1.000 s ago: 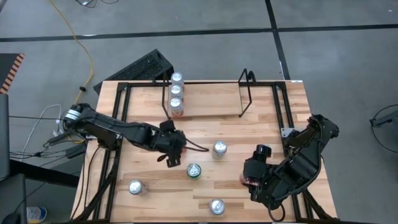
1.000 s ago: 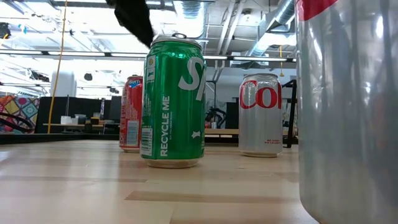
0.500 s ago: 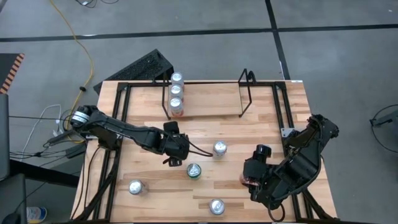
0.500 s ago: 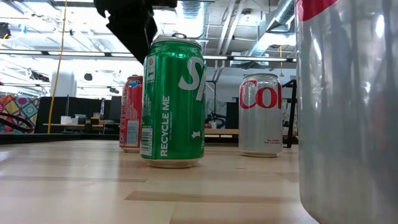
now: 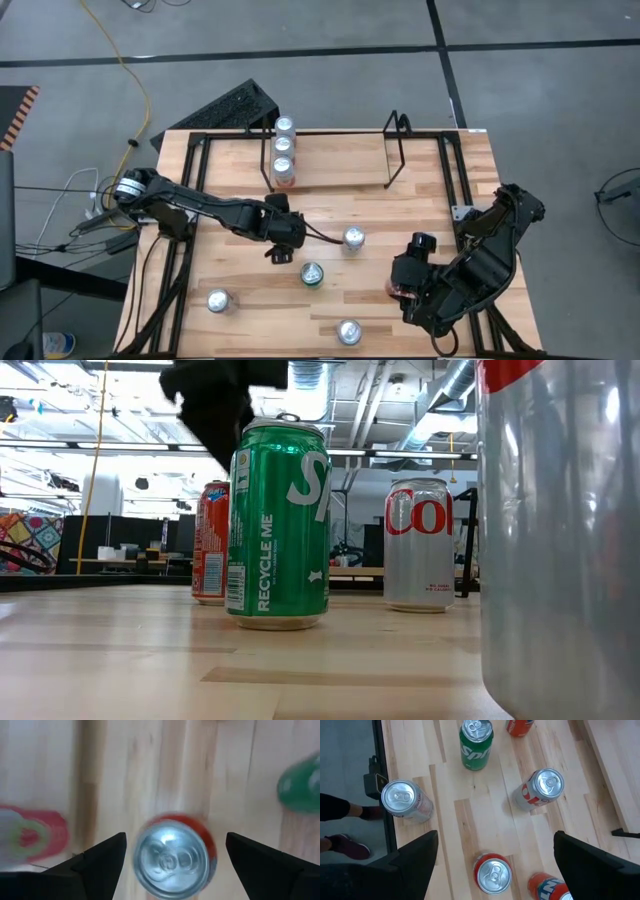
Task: Place canned beverage on shelf
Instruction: Put the top left red soda can on the shelf
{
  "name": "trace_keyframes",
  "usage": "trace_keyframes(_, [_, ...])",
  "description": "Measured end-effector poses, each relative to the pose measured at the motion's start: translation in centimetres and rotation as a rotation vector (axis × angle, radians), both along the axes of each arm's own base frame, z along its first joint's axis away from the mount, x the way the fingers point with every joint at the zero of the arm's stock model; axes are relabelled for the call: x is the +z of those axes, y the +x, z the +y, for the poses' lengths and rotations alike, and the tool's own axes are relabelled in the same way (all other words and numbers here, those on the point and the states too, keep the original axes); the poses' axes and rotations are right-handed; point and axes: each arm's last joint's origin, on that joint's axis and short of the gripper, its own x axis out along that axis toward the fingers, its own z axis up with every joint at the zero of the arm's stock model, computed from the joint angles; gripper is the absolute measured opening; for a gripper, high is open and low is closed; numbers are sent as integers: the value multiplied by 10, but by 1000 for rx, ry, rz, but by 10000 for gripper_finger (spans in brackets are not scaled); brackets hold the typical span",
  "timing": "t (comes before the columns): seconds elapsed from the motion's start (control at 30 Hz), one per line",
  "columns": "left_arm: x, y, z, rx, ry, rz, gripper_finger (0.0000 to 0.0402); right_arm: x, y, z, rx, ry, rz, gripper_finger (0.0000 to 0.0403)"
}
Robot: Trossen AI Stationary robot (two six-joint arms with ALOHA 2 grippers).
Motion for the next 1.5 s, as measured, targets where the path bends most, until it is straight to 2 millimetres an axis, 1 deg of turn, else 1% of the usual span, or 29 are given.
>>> trace_keyframes(0.07, [-11, -4, 0, -4, -25, 36, 329, 0, 0, 0, 0, 0, 0, 369])
trace_keyframes(0.2, [-27, -8, -1, 2, -62, 46, 329, 0, 0, 0, 1, 0, 1, 369])
trace_keyframes(0.3, [-28, -10, -3, -11, -58, 50, 328, 0, 0, 0, 1, 0, 1, 369])
trace_keyframes(0.4, [-27, -10, -6, -36, -53, 48, 318, 0, 0, 0, 1, 0, 0, 369])
trace_keyframes(0.6, [-21, -12, -8, -4, -132, 11, 289, 0, 0, 0, 0, -1, -1, 369])
trace_keyframes(0.8, [-15, -16, -8, 136, -234, -36, 288, 0, 0, 0, -4, -11, -11, 369])
trace_keyframes(0.9, [-9, -20, -6, 217, -251, -72, 288, 0, 0, 0, -5, -14, -13, 369])
trace_keyframes(1.0, [-9, -25, -2, 361, -248, -79, 288, 0, 1, -1, -7, -15, -14, 369])
trace_keyframes(1.33, [-14, -45, 5, 683, -200, -2, 288, 0, 2, -3, -12, -17, -14, 369])
trace_keyframes(1.4, [-14, -45, 3, 686, -188, -14, 288, 0, 3, -4, -13, -20, -13, 369])
trace_keyframes(1.47, [-13, -44, 0, 630, -157, -28, 288, 0, 4, -4, -10, -24, -13, 369])
trace_keyframes(1.5, [-13, -43, -3, 574, -142, -28, 288, 0, 4, -4, -7, -26, -13, 369])
